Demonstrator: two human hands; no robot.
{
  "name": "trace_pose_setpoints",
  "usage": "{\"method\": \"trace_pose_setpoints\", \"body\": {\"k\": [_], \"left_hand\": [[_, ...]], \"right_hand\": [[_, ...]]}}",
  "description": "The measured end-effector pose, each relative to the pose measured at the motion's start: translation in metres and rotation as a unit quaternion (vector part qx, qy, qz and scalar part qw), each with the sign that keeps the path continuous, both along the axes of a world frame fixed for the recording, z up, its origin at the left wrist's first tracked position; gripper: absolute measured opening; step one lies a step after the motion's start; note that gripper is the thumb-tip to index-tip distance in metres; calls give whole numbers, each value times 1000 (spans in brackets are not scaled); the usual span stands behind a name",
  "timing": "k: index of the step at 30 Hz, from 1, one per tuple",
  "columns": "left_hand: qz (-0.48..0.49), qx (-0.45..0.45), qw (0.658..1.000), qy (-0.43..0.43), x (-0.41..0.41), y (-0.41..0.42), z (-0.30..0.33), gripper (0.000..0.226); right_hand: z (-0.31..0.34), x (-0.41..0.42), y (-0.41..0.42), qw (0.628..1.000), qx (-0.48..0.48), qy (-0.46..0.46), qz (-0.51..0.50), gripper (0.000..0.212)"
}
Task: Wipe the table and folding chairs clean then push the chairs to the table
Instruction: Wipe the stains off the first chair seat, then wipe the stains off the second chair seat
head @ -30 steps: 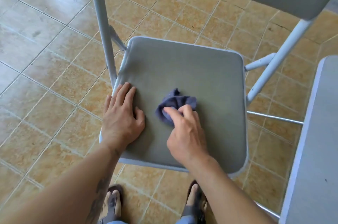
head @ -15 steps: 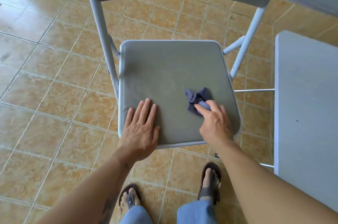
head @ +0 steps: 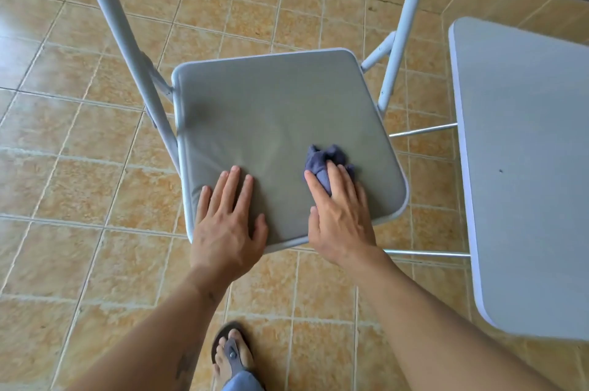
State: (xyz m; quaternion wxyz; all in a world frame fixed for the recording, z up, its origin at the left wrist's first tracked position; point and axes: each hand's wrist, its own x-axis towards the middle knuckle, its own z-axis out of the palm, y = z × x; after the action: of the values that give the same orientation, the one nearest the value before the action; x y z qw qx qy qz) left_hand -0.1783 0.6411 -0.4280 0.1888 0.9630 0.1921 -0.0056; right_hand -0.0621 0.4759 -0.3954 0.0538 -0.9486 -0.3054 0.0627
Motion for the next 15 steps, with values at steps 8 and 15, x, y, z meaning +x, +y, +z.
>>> {"method": "trace_pose_setpoints", "body": {"k": [8, 15], "left_hand": [[22, 26, 996, 85, -16, 13, -21, 68], [35, -65, 991, 116, 34, -60, 66, 64]], "right_hand": [[-28, 2, -54, 999, -16, 17, -25, 65], [41, -22, -127, 992, 40, 65, -104, 60]]}}
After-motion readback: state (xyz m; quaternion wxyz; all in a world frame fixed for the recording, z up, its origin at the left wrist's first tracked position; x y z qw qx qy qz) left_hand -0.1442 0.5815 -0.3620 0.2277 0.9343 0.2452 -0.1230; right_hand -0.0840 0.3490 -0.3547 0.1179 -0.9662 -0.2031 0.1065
